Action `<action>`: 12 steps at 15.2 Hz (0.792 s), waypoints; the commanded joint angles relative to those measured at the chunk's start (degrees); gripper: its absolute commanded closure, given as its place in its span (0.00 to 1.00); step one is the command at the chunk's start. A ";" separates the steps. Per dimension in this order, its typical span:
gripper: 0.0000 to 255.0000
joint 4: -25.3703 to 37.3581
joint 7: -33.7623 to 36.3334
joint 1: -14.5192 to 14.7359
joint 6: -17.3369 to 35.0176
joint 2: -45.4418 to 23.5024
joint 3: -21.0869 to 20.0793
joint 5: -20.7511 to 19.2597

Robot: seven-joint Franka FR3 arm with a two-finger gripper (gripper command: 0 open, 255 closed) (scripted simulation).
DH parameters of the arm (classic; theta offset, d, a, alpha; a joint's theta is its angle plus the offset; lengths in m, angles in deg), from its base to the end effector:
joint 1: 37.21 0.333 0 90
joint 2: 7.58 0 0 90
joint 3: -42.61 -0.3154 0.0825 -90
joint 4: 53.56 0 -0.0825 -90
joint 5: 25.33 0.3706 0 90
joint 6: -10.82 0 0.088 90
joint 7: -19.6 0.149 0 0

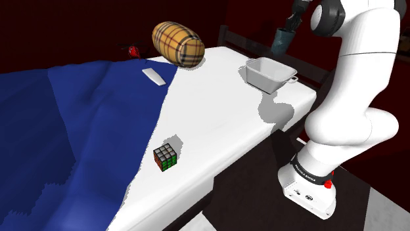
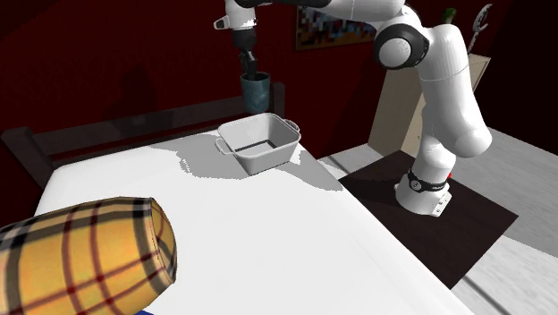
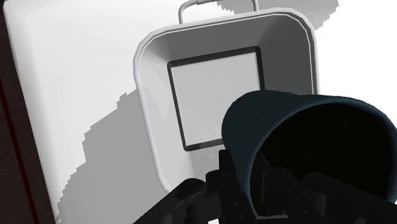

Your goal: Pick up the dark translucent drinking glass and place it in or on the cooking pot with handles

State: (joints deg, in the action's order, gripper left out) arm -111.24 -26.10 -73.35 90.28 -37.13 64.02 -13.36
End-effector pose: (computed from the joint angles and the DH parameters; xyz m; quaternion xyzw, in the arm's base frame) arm 0.4321 -0.4967 0.5215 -0.9959 0.0719 0.0240 0.0496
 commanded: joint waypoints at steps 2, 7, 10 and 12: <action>1.00 -4.46 -0.27 0.77 3.16 1.34 0.12 -0.42; 1.00 -10.50 -0.50 1.74 7.84 2.68 0.17 -0.85; 1.00 -13.58 -0.63 2.16 10.43 3.16 0.16 -0.98; 1.00 -15.46 -0.73 2.40 12.09 3.37 0.15 -1.03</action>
State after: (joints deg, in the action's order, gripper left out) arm -125.70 -26.84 -71.14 101.50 -33.95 64.18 -14.35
